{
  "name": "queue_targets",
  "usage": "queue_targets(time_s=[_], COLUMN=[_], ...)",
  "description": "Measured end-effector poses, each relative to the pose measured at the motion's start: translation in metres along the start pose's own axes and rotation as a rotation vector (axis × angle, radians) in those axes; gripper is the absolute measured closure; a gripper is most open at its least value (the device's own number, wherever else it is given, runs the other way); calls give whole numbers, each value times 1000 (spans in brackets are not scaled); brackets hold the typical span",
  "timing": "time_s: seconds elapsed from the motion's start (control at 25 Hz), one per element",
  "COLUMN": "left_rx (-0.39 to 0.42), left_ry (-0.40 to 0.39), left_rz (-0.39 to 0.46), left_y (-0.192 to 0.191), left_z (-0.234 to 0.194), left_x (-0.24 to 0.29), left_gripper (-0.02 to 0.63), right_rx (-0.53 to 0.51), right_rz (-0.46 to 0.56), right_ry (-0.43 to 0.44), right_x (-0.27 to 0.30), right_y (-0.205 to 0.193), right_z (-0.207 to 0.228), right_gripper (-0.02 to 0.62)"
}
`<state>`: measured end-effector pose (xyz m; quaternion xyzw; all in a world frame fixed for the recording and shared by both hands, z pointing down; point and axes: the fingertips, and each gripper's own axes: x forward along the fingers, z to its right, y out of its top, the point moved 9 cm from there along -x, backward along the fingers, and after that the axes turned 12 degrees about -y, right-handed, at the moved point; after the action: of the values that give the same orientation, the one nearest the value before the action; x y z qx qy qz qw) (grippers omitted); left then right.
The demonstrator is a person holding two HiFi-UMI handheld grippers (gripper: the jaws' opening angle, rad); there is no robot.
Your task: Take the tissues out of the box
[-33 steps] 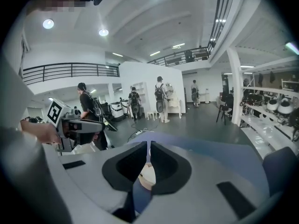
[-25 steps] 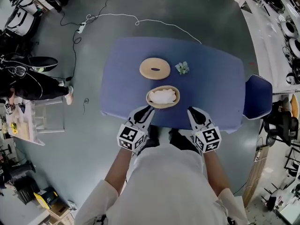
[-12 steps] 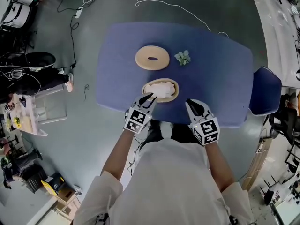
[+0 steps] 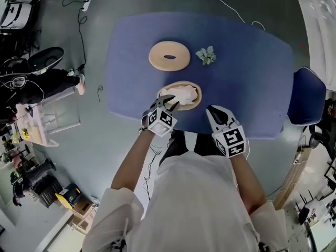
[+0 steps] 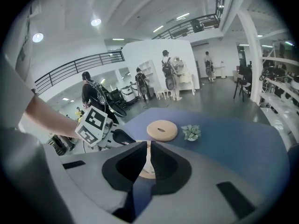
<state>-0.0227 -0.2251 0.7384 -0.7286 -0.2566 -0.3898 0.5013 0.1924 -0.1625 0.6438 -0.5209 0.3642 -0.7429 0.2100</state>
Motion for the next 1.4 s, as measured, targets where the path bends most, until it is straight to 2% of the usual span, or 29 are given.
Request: queue_targets(time_s=[0.08, 0.28, 0.52, 0.64, 0.68, 0.88, 1.04, 1.4], left_rx=[39, 197, 200, 220, 227, 226, 199, 120], left_ry=[-4, -7, -19, -8, 4, 27, 16, 58], left_rz=[-50, -205, -318, -355, -362, -356, -309, -188], left_y=[-1, -8, -19, -21, -21, -18, -11, 4], left_z=[-3, -4, -10, -10, -10, -8, -4, 10], left_x=[12, 45, 72, 81, 83, 82, 71, 35], left_gripper=[491, 473, 439, 447, 472, 574, 584, 588], right_rx=[3, 22, 41, 49, 51, 63, 72, 49], right_rz=[-4, -26, -42, -49, -51, -58, -56, -41], right_ry=[10, 7, -3, -8, -9, -10, -3, 33], right_x=[4, 10, 13, 14, 14, 14, 14, 8], right_y=[-2, -10, -15, -18, -18, -22, -22, -10], right_z=[1, 9, 26, 34, 37, 46, 51, 47], right_gripper=[549, 549, 549, 549, 549, 549, 549, 549])
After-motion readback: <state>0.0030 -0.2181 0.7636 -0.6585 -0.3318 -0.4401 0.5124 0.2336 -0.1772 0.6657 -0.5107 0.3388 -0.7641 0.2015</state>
